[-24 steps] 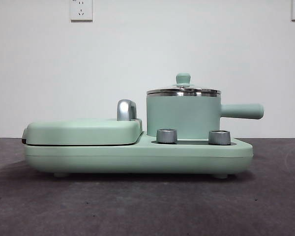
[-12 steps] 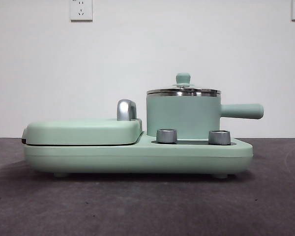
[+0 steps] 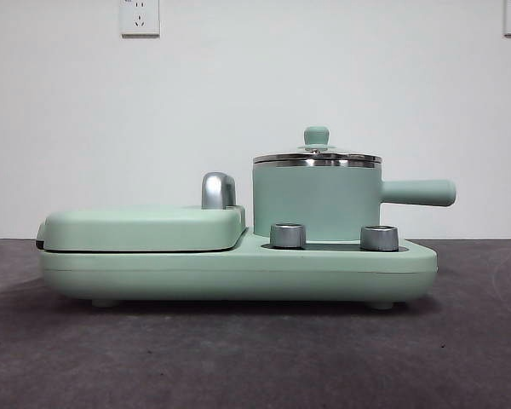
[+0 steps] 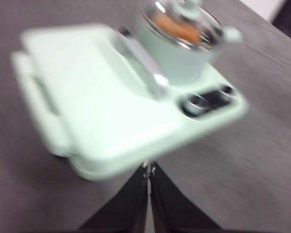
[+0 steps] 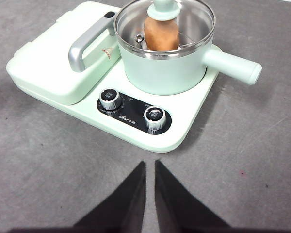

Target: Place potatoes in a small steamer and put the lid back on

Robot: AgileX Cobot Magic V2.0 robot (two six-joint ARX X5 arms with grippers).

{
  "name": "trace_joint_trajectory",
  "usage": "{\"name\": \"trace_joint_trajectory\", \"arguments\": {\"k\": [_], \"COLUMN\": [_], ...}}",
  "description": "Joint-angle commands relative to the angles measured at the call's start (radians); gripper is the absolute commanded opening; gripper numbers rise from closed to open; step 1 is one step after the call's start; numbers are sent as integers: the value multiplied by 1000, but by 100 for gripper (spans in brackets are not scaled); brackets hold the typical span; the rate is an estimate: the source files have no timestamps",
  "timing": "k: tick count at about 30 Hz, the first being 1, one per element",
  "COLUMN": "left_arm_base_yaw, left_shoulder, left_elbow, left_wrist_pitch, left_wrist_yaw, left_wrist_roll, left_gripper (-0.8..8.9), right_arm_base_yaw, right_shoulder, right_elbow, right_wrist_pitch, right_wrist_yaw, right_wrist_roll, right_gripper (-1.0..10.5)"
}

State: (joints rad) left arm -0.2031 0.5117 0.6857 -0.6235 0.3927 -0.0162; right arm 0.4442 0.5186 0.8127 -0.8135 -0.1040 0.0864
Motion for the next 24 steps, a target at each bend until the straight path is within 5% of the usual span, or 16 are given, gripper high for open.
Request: {"name": "trace_joint_trajectory", "arguments": {"k": [1,8,13,24], "left_arm_base_yaw": [41,136,169,174], "left_shoulder": [-97,-349,-507,-509], "left_elbow": [-140,-501,-643,-671], "left_wrist_pitch": [151,460,471,437], "left_wrist_yaw": [-59,-344,-348,-348], "left_wrist_roll": [30,-3,-48,-49], "left_gripper": [6,6,6,6], "right_arm_base_yaw": [6,6,6,6], "right_shoulder": [2,2,2,2], "right_elbow": [6,6,6,6], "right_wrist_pitch": [14,14,14,21], "right_wrist_yaw": [0,0,0,0], "right_wrist_roll": [8,8,8,8], "right_gripper": [26,26,26,26]}}
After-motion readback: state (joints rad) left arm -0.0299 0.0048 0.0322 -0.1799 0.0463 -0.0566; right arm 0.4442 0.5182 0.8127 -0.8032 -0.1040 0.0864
